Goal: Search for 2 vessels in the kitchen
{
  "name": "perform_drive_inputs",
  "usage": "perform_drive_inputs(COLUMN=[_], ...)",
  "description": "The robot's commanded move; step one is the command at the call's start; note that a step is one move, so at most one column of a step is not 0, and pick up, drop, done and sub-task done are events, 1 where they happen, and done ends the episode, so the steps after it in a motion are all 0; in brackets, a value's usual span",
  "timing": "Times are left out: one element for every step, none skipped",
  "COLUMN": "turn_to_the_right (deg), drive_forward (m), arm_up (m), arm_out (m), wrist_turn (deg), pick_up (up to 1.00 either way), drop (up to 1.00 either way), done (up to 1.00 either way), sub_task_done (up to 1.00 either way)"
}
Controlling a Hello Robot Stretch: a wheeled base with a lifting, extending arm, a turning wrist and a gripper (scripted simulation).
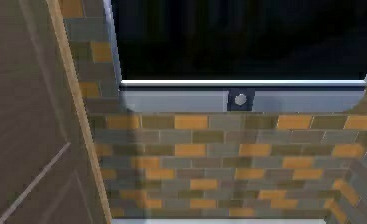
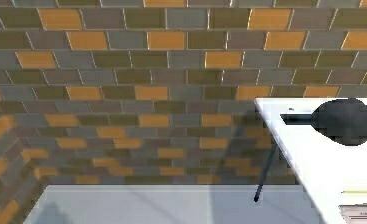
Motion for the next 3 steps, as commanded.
perform_drive_inputs(turn_to_the_right=[-45.0, -45.0, -42.0], drive_forward=[0.0, 0.0, 0.0], arm_up=[0.0, 0.0, 0.0], arm_out=[0.0, 0.0, 0.0], wrist_turn=[0.0, 0.0, 0.0], pick_up=[0.0, 0.0, 0.0], drop=[0.0, 0.0, 0.0], done=[0.0, 0.0, 0.0], sub_task_done=[0.0, 0.0, 0.0])
